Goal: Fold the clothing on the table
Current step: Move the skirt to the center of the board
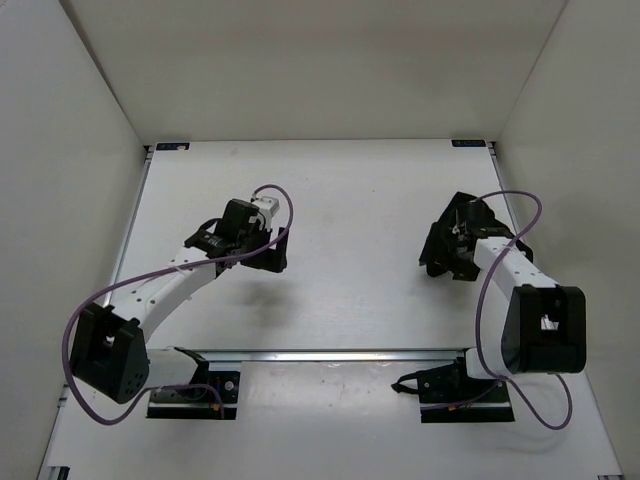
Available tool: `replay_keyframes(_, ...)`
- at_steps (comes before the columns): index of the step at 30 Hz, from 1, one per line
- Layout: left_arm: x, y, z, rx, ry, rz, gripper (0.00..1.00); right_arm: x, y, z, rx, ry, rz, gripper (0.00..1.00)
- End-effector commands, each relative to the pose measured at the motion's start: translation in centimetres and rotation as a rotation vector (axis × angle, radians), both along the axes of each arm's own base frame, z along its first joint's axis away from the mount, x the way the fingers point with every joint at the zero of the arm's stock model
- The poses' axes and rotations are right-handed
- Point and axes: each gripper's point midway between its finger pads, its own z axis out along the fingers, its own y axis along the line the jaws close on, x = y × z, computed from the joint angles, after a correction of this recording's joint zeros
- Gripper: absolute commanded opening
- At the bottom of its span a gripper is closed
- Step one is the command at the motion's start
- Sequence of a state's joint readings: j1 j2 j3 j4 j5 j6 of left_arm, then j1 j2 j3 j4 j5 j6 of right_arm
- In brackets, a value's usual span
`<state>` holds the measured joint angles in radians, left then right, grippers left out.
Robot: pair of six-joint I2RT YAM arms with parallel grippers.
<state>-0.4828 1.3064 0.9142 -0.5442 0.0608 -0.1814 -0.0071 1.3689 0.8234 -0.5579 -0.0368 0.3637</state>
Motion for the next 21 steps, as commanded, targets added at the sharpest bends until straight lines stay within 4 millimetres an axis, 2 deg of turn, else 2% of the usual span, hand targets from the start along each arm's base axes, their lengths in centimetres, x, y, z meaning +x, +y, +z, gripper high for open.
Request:
replay_keyframes(1, 0.4, -0.1, 1.8, -0.065, -0.07, -0.014, 0.99, 1.9, -0.4, 0.0, -0.007, -0.052, -0.051, 0.92)
replay_keyframes(4, 0.6, 0.1, 2.1, -0.089, -0.085, 0.0, 0.98, 2.6, 0.8, -0.5, -0.008, -0.044, -0.016, 0.85)
replay_keyframes(7, 0.6, 0.0, 2.1, -0.094, -0.084, 0.0, 0.99, 3.6, 0.3, -1.0, -0.045, -0.023, -0.023, 0.71)
replay_keyframes(12, 0.7, 0.1, 1.9, -0.088, -0.077, 0.001, 0.99, 4.7, -0.1, -1.6, -0.081, 0.016, -0.017, 0.32)
replay_keyframes(14, 0.7, 0.4, 1.8, -0.091, -0.075, 0.016, 0.98, 5.8, -0.3, -0.7, -0.09, -0.008, -0.021, 0.04)
replay_keyframes(15, 0.7, 0.2, 2.1, -0.094, -0.086, 0.006, 0.99, 6.0, -0.3, -0.5, -0.097, -0.012, -0.018, 0.0)
replay_keyframes(18, 1.0, 0.3, 2.2, -0.113, -0.093, 0.017, 0.98, 8.1, 0.6, 2.6, -0.073, -0.082, 0.019, 0.0)
replay_keyframes(21, 1.1, 0.1, 2.3, -0.132, -0.091, 0.021, 0.99, 11.2, 4.5, 8.4, 0.046, -0.217, 0.166, 0.0)
